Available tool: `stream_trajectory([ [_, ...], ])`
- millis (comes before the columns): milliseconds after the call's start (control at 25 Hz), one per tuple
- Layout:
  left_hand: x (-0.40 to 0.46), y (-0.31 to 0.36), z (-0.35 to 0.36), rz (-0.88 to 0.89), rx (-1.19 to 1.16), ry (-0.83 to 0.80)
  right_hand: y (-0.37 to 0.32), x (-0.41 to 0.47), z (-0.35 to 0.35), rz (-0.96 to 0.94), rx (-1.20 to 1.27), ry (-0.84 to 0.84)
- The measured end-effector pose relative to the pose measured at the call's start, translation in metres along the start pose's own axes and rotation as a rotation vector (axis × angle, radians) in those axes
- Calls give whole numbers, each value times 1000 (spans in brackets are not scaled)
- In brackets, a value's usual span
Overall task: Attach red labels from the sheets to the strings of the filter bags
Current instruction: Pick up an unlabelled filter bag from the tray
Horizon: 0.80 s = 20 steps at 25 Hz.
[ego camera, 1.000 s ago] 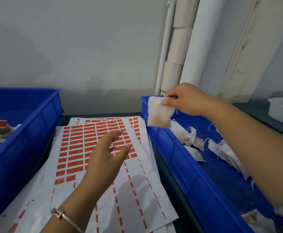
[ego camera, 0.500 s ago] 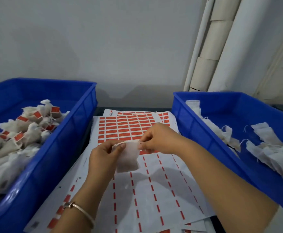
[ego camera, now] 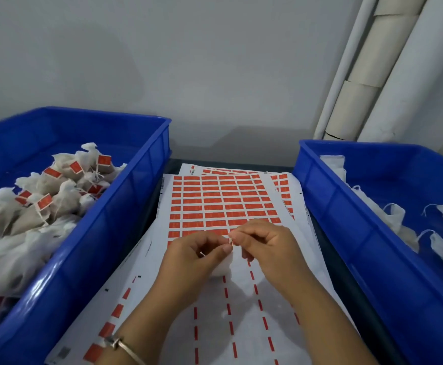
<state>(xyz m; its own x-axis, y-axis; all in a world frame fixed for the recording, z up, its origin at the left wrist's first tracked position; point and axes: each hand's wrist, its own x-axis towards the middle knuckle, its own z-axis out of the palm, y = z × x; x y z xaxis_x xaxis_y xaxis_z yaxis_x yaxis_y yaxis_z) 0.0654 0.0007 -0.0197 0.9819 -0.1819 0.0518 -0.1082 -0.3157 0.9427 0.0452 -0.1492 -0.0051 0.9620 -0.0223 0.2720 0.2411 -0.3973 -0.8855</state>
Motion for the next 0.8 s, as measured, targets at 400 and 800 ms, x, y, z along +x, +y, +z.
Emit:
stream_trajectory([
  [400,1,8,2,-193,-36,-294,17,-3,-10,105,194,324],
  [800,4,-1,-5,-304,-730,-117,25,-3,14,315,236,151],
])
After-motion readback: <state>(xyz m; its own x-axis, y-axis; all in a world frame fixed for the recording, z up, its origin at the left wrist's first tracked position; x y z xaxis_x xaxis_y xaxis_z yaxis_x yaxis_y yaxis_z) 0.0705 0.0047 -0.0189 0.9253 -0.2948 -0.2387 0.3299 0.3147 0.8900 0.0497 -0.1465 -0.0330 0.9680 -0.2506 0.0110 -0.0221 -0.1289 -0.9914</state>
